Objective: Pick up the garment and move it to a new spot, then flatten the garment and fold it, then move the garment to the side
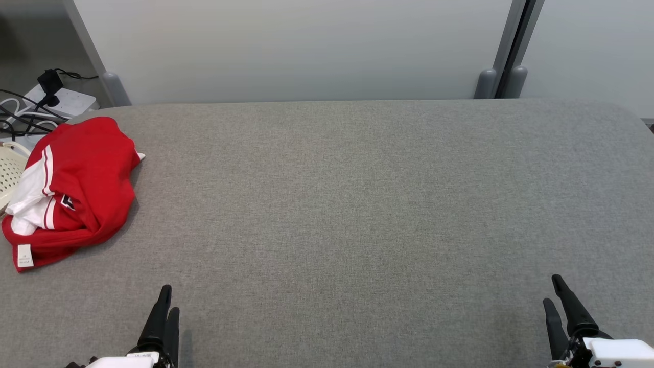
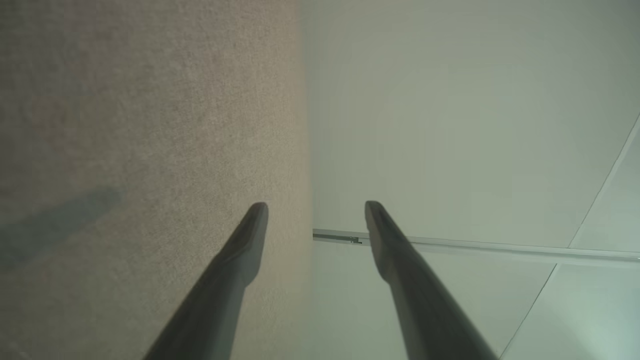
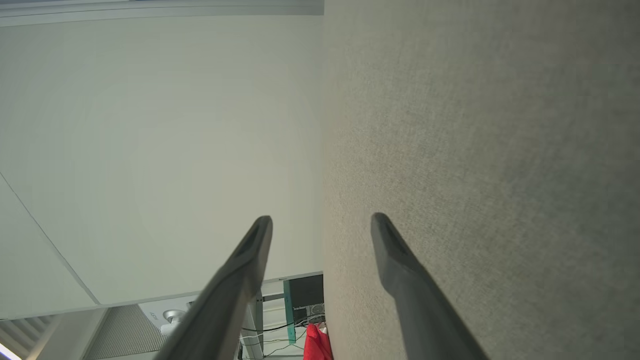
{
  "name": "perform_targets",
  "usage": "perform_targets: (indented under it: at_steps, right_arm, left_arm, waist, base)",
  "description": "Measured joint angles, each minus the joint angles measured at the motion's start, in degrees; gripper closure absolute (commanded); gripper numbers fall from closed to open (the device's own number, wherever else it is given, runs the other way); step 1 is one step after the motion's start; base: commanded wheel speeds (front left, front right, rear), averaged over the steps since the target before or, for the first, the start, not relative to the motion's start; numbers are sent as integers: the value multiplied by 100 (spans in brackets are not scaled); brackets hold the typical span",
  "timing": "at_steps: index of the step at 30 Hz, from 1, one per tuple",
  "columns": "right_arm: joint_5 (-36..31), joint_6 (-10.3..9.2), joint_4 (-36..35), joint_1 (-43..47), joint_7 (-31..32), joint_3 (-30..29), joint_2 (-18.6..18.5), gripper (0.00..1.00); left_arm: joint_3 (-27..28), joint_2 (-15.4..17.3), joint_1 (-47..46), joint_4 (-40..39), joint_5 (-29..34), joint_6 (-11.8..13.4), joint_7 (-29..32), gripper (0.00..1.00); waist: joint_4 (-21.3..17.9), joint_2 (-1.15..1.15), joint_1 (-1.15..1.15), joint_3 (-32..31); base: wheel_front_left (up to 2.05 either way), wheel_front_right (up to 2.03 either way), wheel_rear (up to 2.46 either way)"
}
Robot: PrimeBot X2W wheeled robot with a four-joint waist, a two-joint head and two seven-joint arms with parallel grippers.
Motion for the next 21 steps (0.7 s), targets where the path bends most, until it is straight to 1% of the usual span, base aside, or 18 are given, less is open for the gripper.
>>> perform_targets:
  at_steps: [8, 13, 21]
  right_arm:
    - [-156, 0, 3, -21, -104, 135, -47, 0]
    - [-441, 0, 3, -78, -171, 167, -90, 0]
    - [-1053, 0, -9, -149, -323, 224, -126, 0]
  left_arm:
    - [-51, 49, 4, 0, 144, 0, -130, 0]
    - [-51, 66, -9, 0, 482, 0, -214, 0]
    - [-58, 91, -67, 0, 1254, 0, -352, 0]
  waist:
    - [-9, 0, 2, -11]
    - [-20, 0, 2, 7]
    - [-33, 0, 2, 22]
  base:
    - [0, 0, 0]
    - [0, 0, 0]
    - [0, 0, 0]
